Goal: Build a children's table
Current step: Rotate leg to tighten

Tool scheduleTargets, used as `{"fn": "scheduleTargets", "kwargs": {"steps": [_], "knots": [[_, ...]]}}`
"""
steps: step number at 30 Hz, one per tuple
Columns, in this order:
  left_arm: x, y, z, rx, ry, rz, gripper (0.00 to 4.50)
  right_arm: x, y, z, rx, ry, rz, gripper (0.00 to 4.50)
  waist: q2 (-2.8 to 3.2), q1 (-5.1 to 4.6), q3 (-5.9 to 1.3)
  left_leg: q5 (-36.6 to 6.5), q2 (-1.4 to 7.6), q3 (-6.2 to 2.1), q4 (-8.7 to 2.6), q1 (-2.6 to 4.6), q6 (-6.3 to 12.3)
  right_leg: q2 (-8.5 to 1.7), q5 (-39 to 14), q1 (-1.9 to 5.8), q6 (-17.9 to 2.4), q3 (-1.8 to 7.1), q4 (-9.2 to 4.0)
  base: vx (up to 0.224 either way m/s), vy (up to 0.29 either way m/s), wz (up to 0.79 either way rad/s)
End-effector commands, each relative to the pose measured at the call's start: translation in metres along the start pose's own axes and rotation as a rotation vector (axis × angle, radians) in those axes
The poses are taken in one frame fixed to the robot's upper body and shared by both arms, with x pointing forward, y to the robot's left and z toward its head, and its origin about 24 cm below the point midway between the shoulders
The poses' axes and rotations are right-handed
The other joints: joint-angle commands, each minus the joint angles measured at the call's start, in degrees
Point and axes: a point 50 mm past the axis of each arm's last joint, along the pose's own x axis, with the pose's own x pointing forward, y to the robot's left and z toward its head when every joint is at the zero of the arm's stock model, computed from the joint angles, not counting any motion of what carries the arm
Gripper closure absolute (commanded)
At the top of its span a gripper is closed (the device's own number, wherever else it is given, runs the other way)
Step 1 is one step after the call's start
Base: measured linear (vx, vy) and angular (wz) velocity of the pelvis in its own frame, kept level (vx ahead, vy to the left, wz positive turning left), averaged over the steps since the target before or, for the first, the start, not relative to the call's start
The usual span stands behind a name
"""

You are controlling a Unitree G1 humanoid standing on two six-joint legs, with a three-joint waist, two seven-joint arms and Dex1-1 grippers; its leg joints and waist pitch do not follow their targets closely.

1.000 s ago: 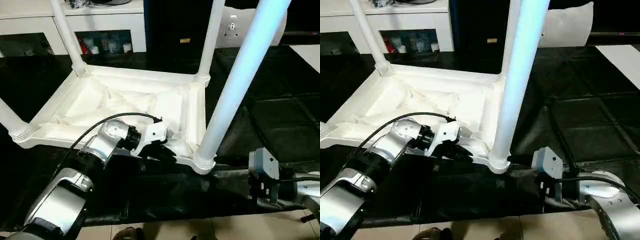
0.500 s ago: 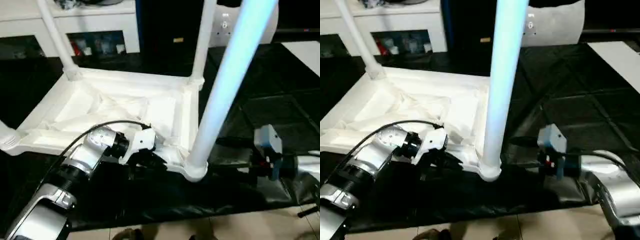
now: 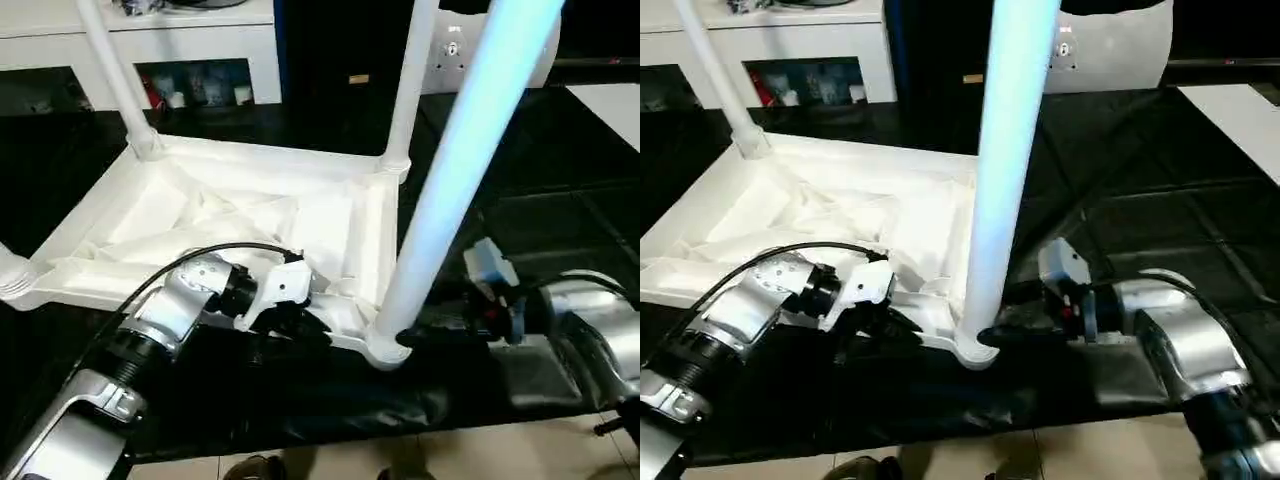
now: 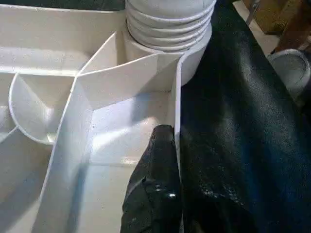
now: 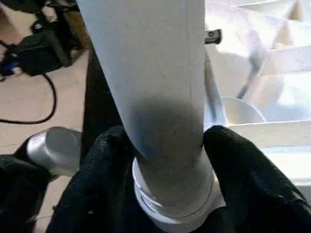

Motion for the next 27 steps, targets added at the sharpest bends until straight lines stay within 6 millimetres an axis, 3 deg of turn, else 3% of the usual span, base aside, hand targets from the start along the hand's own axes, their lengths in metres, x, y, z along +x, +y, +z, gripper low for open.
{"fn": "scheduleTargets", "kwargs": {"steps": [1,8,11,12,14,17,20,22,24,27], "knots": [[-0.002,-0.004,-0.007,-0.019,0.05,-0.026,4.5,0.002,-0.001,0.0,-0.012,0.016,0.021,2.16,-0.99,0.63,-3.64,-8.42,5.04,-2.13,-3.85,1.83,6.97,-3.58,0.89,1.49,-18.26,1.24,-3.36,0.0,0.0,0.0],[-0.001,-0.002,-0.006,-0.016,0.061,-0.028,4.5,0.012,-0.004,0.0,-0.013,0.022,0.064,2.54,-0.86,0.48,-3.28,-10.77,5.04,-2.15,-4.21,1.9,5.66,-3.65,-1.44,1.4,-18.17,1.42,-3.65,0.0,0.0,0.0],[-0.004,-0.002,-0.008,-0.038,0.077,-0.014,4.5,0.017,-0.003,-0.001,-0.004,0.017,0.084,2.56,-0.56,0.41,-2.94,-12.65,5.05,-2.23,-4.49,1.92,4.59,-3.64,-3.9,1.23,-17.78,1.53,-3.93,0.0,0.0,0.0],[-0.006,-0.001,-0.009,-0.063,0.079,0.01,4.5,0.019,-0.002,-0.002,0.006,0.009,0.083,2.56,-0.21,0.43,-2.84,-12.93,5.09,-2.33,-4.59,1.95,4.25,-3.65,-4.29,1.18,-17.72,1.54,-3.9,0.0,0.0,0.0],[-0.009,0.0,-0.011,-0.097,0.072,0.045,4.5,0.02,-0.002,-0.002,0.017,-0.001,0.071,2.56,-0.42,0.33,-2.86,-13.23,5.14,-2.32,-4.7,2.04,3.91,-3.56,-4.06,1.17,-17.92,1.56,-3.94,0.0,0.0,0.0],[-0.015,0.003,-0.013,-0.191,0.047,0.161,4.5,0.023,-0.002,-0.006,0.039,-0.037,-0.016,2.57,-0.04,0.24,-2.63,-14.62,5.27,-2.3,-5.03,2.16,2.92,-3.63,-4.7,0.97,-17.94,1.74,-4.07,0.0,0.0,0.0],[-0.016,0.002,-0.012,-0.273,0.022,0.28,4.5,0.033,0.0,-0.015,0.044,-0.049,-0.181,2.57,-0.44,0.04,-2.43,-15.0,5.29,-2.53,-5.35,1.95,2.17,-3.65,-5.72,0.86,-17.29,1.82,-4.19,0.0,0.0,0.0],[-0.011,0.002,-0.006,-0.315,-0.024,0.336,4.5,0.041,0.0,-0.018,0.069,-0.071,-0.285,2.57,-0.35,-0.73,-2.25,-15.93,5.02,-2.64,-5.53,1.83,1.59,-3.58,-8.23,0.75,-16.53,1.74,-4.42,0.0,0.0,0.0],[-0.004,0.006,0.001,-0.338,-0.053,0.391,4.5,0.05,-0.001,-0.019,0.111,-0.106,-0.391,2.59,-0.47,-1.37,-2.05,-17.87,4.79,-2.81,-5.6,1.65,0.58,-3.56,-12.43,0.59,-15.13,1.74,-4.83,0.0,0.0,0.0],[0.004,0.011,0.007,-0.333,-0.056,0.431,4.5,0.061,-0.004,-0.017,0.148,-0.143,-0.485,2.6,-0.79,-1.58,-1.75,-19.2,4.67,-2.76,-5.76,1.74,-0.05,-3.38,-15.81,0.04,-12.9,1.89,-5.4,0.0,0.0,0.0]]}}
